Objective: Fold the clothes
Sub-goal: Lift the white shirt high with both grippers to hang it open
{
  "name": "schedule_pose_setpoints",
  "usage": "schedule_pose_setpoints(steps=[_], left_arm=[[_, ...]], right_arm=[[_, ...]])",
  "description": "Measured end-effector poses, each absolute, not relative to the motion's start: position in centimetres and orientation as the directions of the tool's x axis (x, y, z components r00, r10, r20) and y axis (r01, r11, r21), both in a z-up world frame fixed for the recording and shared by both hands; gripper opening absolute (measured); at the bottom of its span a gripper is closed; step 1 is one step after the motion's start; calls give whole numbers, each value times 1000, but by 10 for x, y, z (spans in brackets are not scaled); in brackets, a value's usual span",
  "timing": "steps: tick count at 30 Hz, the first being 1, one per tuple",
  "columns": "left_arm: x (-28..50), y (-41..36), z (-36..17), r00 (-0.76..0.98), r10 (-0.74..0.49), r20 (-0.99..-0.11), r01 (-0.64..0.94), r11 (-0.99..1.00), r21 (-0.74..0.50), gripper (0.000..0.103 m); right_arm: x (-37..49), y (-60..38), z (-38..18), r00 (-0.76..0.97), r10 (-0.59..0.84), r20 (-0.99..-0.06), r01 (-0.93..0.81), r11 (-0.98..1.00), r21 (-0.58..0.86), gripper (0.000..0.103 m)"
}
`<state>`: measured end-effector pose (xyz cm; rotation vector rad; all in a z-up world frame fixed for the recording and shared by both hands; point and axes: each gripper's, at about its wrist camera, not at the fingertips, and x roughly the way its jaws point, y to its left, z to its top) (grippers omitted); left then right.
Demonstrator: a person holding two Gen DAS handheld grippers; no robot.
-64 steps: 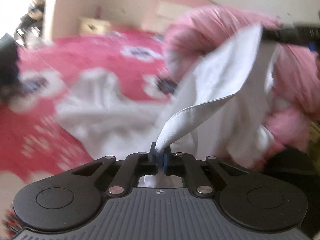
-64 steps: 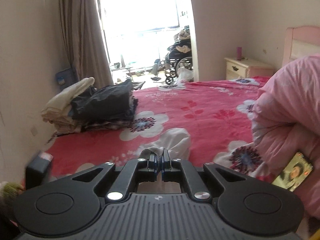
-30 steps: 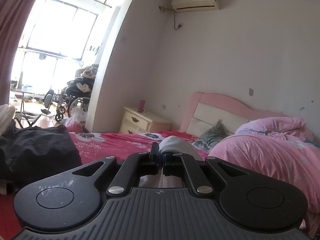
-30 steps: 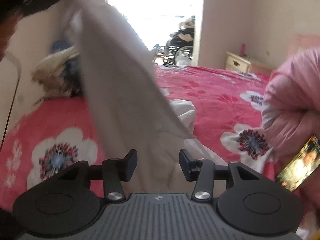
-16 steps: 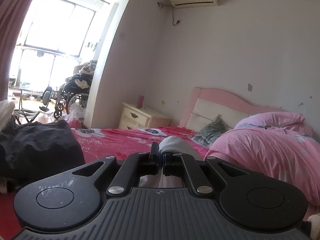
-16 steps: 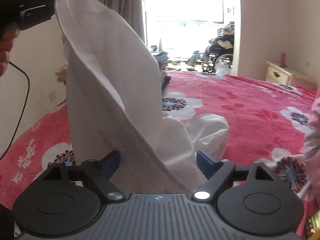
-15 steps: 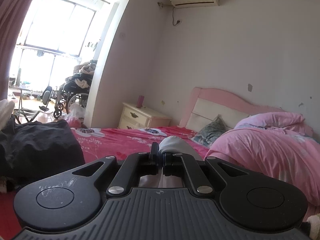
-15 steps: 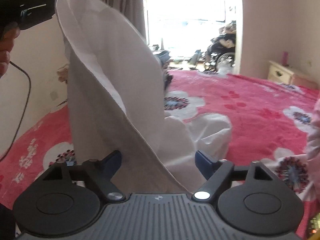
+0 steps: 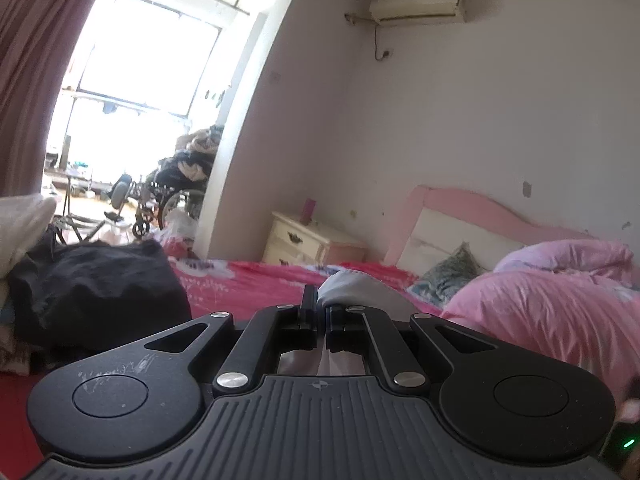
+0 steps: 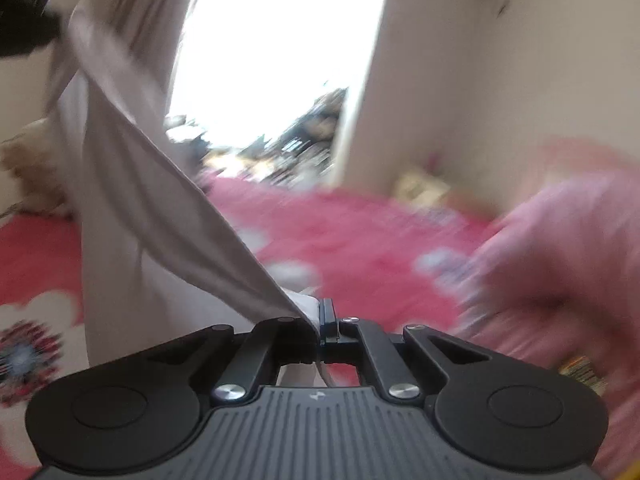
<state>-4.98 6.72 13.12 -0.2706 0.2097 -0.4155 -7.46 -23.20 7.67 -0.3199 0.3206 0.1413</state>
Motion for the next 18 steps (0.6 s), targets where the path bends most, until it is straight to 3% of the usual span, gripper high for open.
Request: schedule_pose_setpoints(steps=[5, 11, 18], left_arm=[[-59, 61, 175, 905, -422, -50, 389, 869, -305, 2], [-91, 58, 256, 910, -384, 157, 411, 887, -210, 2], [-146, 54, 327, 882, -351, 314, 398, 912, -100, 2]], right_arm=[[-90, -250, 166, 995, 14, -102, -50, 932, -359, 1], [-110, -259, 277, 988, 42, 151, 25, 909, -416, 1], [-126, -264, 372, 945, 79, 317, 59, 913, -404, 1]])
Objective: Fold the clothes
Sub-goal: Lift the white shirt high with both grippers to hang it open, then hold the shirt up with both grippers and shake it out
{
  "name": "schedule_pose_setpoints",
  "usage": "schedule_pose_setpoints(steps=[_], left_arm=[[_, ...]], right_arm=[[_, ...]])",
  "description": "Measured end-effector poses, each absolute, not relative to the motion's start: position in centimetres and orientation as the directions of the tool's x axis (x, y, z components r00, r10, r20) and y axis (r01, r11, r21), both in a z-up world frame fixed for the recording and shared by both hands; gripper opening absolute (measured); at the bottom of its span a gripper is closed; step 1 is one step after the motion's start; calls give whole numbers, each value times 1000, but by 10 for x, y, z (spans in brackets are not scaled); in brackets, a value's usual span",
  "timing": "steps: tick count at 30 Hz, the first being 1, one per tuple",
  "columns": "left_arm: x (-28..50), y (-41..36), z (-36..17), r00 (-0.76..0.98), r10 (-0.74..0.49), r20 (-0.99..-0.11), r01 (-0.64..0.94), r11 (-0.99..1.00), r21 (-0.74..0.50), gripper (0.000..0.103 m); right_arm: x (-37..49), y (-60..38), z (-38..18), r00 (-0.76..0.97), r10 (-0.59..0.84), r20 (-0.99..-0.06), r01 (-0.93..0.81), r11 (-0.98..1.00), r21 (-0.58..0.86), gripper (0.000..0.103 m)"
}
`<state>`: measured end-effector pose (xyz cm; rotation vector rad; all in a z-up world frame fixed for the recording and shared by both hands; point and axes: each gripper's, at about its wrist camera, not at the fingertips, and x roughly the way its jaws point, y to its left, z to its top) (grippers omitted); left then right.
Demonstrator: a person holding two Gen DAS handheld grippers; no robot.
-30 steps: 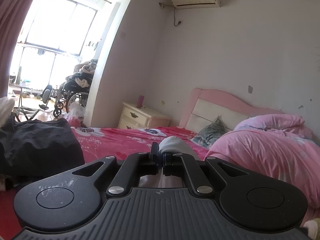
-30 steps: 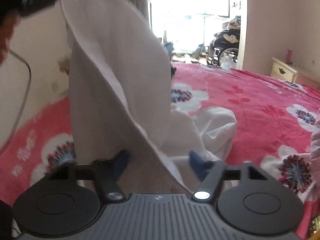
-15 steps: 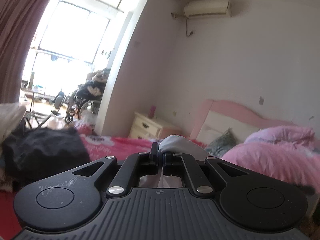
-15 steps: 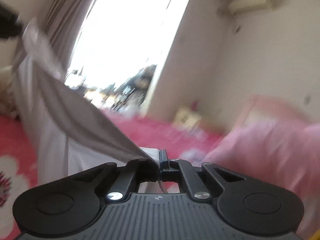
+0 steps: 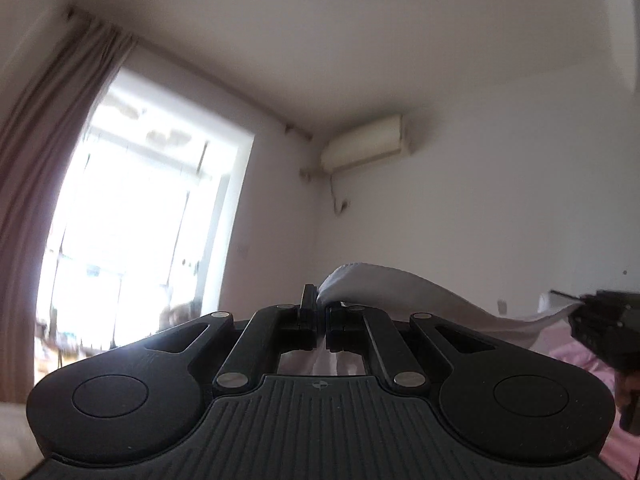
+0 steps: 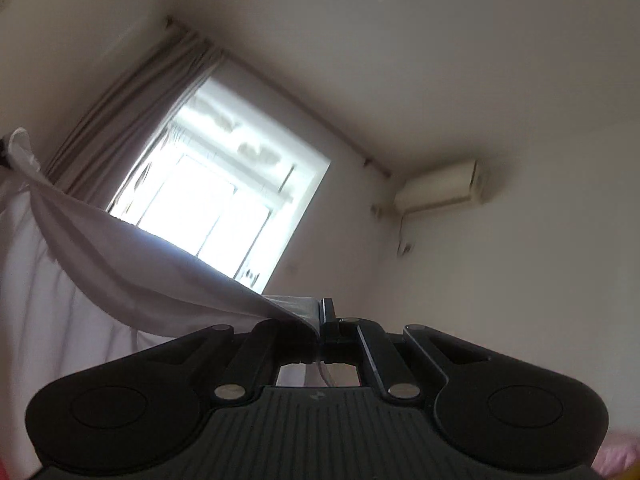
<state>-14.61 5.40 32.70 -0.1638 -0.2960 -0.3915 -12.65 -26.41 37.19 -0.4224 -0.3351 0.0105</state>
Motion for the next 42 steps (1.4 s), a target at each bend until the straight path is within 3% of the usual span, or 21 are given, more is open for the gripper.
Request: schedule_pose_setpoints(steps=[7, 19, 27, 42], left_arm=[[-194, 50, 357, 861, -316, 400, 357, 934, -31, 2], [-227, 46, 370, 813, -293, 503, 336, 942, 6, 2], [-210, 51, 365, 839, -262, 476, 297, 955, 2, 2], [-159, 78, 349, 916, -208, 344, 240, 969, -53, 2]], right_arm=[[-155, -268, 417, 893, 95, 439, 86, 923, -374, 1], [-203, -279, 443, 839, 132, 528, 51, 947, -317, 1], [-195, -275, 442, 861, 167, 480, 21, 932, -361, 1], [-143, -241, 417, 922, 227, 313, -61, 885, -462, 1]])
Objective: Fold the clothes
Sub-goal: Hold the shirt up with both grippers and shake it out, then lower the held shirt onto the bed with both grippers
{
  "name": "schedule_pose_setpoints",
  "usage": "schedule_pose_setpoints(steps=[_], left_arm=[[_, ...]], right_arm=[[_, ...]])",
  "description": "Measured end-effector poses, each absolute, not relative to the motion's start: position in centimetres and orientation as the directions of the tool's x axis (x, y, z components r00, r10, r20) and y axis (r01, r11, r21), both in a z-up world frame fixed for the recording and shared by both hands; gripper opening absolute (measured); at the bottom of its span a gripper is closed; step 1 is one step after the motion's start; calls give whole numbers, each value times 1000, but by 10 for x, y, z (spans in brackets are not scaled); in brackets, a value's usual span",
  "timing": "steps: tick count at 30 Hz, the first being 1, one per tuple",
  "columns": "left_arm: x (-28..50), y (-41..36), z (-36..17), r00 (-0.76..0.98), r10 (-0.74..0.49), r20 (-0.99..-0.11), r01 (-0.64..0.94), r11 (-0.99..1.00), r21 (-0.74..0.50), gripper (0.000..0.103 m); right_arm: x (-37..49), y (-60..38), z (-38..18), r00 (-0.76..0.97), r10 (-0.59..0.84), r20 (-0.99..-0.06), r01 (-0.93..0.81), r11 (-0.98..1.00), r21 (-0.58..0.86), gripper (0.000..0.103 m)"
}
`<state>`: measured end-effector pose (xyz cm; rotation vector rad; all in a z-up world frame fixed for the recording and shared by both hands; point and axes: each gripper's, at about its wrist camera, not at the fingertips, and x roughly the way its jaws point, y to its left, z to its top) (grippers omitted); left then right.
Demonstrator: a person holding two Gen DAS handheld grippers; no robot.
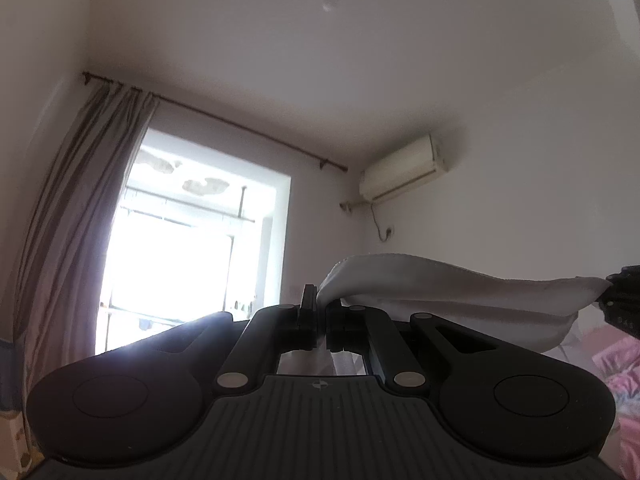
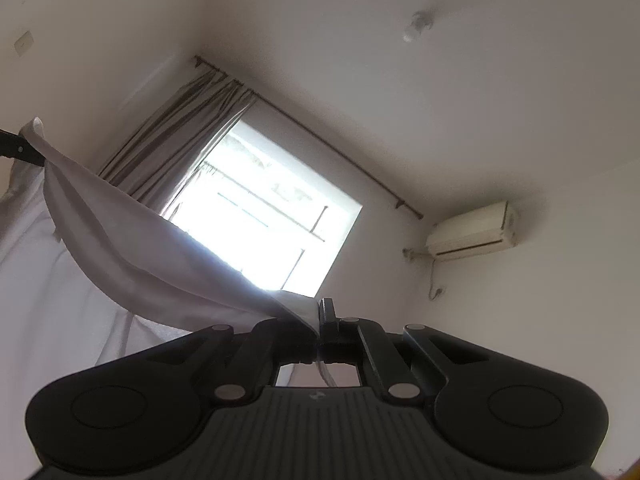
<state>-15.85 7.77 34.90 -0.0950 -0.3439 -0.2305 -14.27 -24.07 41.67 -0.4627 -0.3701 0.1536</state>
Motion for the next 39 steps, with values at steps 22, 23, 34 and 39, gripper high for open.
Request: schedule_pose_setpoints(steps=[22, 23, 34, 39], left_arm=[[-149, 110, 195, 910, -416, -12, 415, 909, -34, 3], [-151, 111, 179, 902, -428, -64, 426, 904, -42, 3], [-166, 132, 36, 750, -415, -515, 404, 904, -140, 2], [-172, 137, 1, 680, -400, -614, 383, 908, -168, 2]], right_arm=[[-134, -239, 237, 955, 281, -91, -293, 870, -396, 1], [-141, -241, 219, 950, 289, -120, -313, 868, -386, 1], [-198, -221, 80, 817, 317, -482, -505, 796, -333, 1], [-196, -208, 56, 739, 305, -601, -557, 778, -289, 1]])
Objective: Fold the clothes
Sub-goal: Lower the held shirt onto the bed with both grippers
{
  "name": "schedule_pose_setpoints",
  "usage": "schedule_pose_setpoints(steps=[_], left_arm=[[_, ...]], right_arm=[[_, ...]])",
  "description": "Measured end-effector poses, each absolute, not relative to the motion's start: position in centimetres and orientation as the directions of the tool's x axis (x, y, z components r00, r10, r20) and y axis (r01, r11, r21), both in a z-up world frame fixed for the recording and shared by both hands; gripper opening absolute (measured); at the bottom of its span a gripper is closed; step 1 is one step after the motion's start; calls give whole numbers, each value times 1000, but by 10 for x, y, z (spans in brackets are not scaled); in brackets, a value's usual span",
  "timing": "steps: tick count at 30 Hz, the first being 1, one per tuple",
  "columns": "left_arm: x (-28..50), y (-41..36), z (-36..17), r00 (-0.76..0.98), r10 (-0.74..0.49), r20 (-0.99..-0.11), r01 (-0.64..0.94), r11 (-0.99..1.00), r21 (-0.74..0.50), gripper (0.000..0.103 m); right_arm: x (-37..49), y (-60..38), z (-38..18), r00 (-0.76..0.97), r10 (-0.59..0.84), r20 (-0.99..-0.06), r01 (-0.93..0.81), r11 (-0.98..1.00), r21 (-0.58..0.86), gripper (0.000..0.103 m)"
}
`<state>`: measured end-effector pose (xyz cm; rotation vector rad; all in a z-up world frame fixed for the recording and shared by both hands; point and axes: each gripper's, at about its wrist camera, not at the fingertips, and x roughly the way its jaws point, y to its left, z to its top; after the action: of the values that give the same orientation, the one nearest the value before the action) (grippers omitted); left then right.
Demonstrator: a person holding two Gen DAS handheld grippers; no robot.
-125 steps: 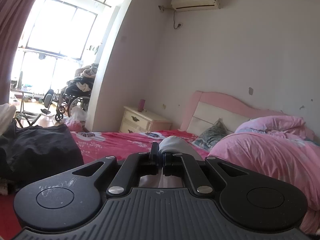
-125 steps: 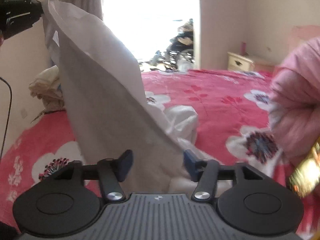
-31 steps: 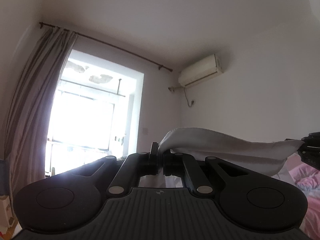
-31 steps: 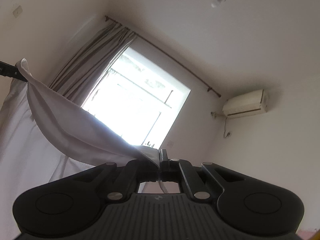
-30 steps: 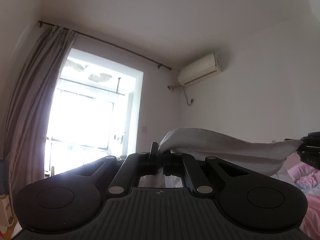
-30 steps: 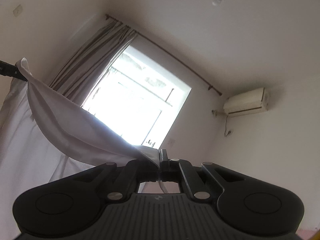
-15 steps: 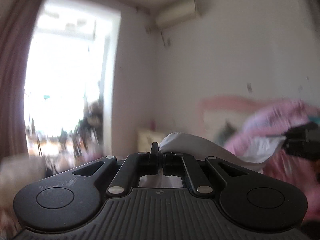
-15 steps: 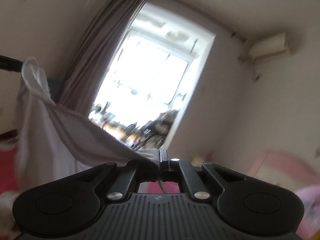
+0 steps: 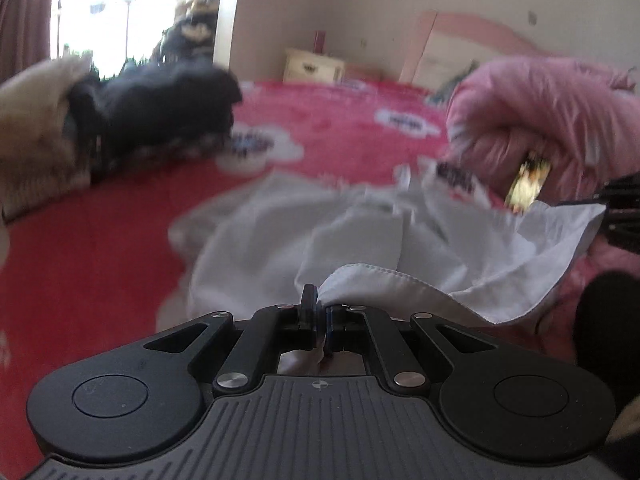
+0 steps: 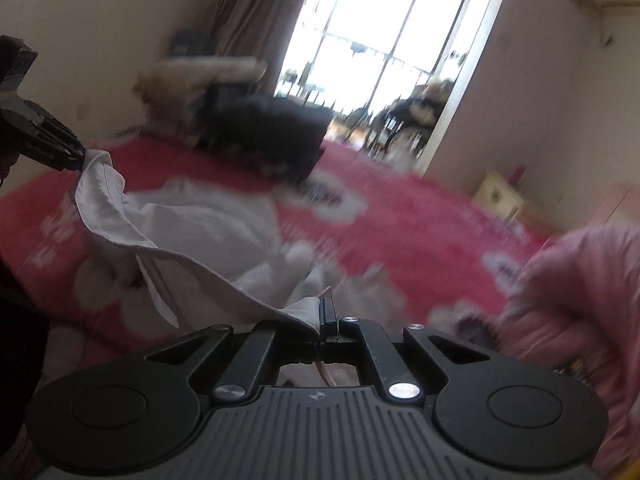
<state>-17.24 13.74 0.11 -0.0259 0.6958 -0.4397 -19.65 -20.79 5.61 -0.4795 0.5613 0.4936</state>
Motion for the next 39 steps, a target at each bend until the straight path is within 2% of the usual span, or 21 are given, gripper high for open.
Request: schedule_pose_setpoints(steps=[19, 30, 34, 39], left_arm=[[-204, 139, -48, 590, -366, -719, 381, 912, -152, 2], [-209, 136, -54, 580, -361, -730, 372, 915, -156, 2], [-200, 138, -45, 631, -331, -702, 344, 930, -130, 2], [-157, 136, 1, 749, -320, -581, 324, 941, -101, 2]], right_arm=[[-213, -200, 17, 605, 270, -749, -610, 762, -218, 1], [-218, -202, 11, 595, 254, -762, -593, 780, -203, 1], [-215, -205, 13, 594, 263, -761, -582, 793, -180, 1], [-193, -213, 40, 631, 314, -709, -543, 832, -115, 1]])
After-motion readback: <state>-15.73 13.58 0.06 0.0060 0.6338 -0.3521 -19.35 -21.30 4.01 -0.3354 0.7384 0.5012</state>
